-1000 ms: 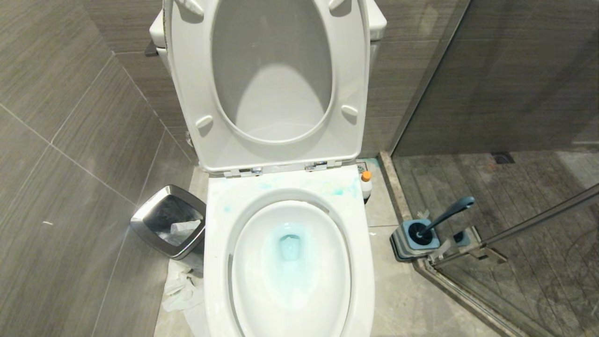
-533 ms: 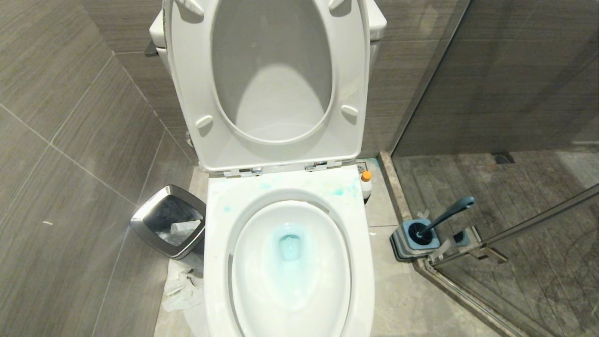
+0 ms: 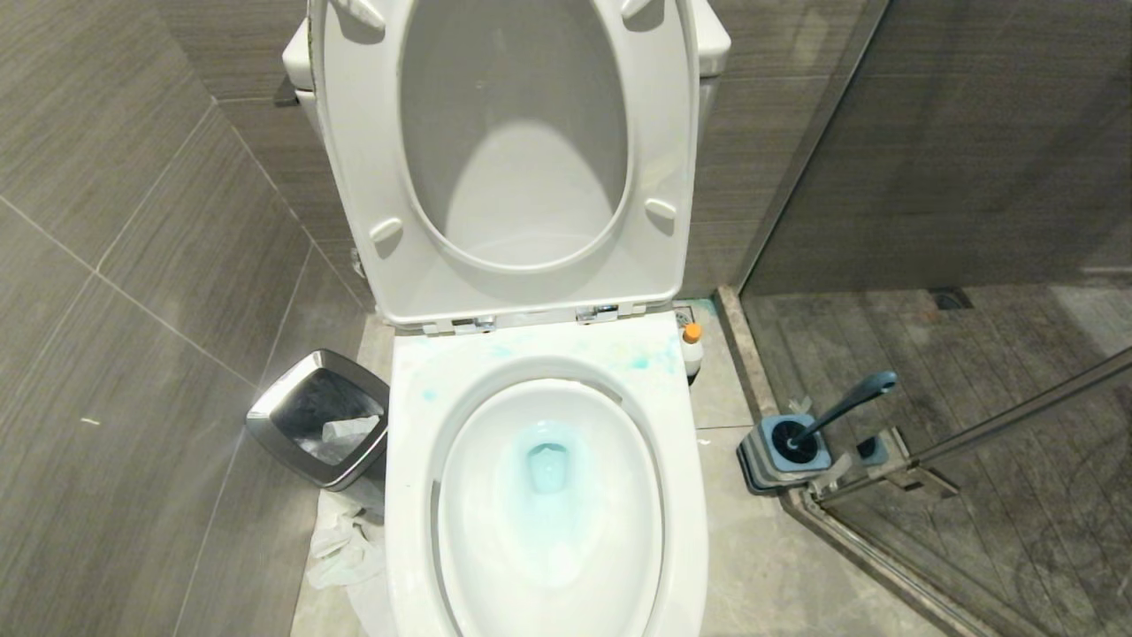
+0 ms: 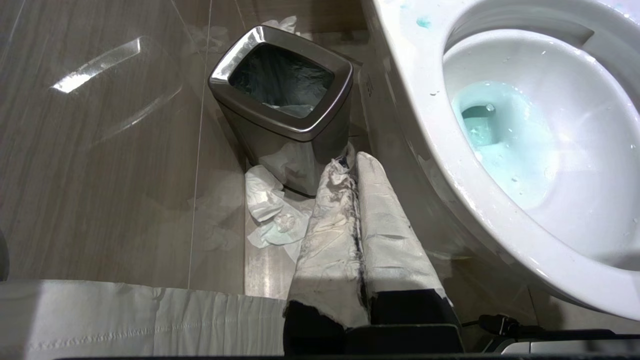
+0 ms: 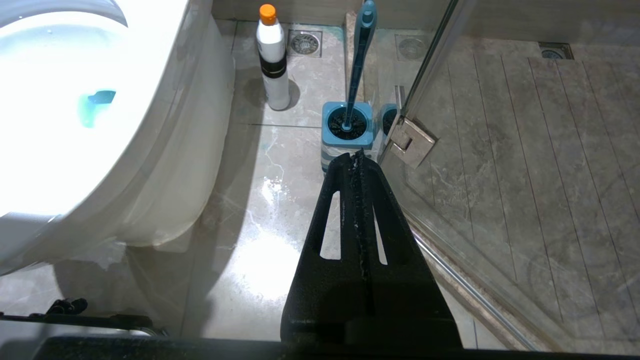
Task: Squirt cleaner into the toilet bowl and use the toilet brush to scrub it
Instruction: Flush the toilet
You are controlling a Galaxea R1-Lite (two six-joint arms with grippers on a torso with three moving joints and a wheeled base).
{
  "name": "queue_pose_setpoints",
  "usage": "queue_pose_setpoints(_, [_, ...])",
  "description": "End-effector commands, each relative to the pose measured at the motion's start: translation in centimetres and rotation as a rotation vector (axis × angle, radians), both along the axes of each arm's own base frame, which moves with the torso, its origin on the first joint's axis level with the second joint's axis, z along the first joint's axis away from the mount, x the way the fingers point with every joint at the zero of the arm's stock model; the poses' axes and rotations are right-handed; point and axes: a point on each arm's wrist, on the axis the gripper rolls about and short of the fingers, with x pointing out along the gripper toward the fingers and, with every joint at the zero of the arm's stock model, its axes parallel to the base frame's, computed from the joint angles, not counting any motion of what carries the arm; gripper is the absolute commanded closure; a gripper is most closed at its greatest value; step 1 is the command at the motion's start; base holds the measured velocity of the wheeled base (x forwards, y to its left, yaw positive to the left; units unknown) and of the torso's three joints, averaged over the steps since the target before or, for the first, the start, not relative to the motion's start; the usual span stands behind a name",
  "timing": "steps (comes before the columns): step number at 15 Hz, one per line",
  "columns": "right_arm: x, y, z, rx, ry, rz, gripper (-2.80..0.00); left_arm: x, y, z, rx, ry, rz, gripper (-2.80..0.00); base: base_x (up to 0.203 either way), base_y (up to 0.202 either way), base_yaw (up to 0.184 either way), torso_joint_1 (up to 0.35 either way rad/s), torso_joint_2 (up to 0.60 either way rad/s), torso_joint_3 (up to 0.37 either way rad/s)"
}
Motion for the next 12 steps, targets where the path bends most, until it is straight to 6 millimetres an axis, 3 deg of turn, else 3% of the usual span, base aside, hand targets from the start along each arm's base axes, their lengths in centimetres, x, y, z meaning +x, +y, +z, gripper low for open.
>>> queue_pose_setpoints(1, [0.02,0.00,0.01,-0.001,0.001,0.001,0.00,0.00,0.00,0.00,0.000,0.000,0.002,0.00,0.000,0.000,0.000,0.000,0.00,0.000])
queue_pose_setpoints(12, [0.02,0.00,0.01,-0.001,0.001,0.001,0.00,0.00,0.00,0.00,0.003,0.000,0.000,0.00,0.000,0.000,0.000,0.000,0.00,0.000])
